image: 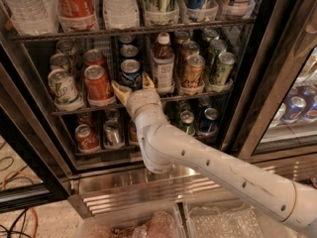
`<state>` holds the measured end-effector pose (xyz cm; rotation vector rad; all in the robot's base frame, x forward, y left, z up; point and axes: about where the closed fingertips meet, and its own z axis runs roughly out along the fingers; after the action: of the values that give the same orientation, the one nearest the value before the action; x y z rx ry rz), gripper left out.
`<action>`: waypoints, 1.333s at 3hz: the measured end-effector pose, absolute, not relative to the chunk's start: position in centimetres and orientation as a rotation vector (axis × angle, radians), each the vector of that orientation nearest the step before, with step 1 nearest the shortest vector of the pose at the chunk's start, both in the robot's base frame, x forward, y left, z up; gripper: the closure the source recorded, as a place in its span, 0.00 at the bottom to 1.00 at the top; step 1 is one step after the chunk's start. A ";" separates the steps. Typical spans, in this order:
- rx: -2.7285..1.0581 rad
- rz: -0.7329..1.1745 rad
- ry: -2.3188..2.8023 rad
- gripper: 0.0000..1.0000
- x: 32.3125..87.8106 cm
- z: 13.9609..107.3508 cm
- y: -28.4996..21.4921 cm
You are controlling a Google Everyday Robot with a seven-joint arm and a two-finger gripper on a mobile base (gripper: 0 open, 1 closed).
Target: Pick pepsi can from middle shelf of fridge
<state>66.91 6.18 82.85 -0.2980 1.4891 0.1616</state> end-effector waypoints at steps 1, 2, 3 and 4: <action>-0.295 0.156 1.490 0.69 67.0 82.8 6.0; -0.295 0.156 1.490 0.93 67.0 82.8 6.2; -0.301 0.156 1.477 1.00 66.5 83.6 6.0; -0.302 0.156 1.476 1.00 66.7 83.6 6.0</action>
Offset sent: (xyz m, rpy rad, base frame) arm -0.0033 -0.0041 0.0051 -0.0163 -0.0193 -0.0114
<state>66.67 6.00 83.63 -0.3019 1.4760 0.1561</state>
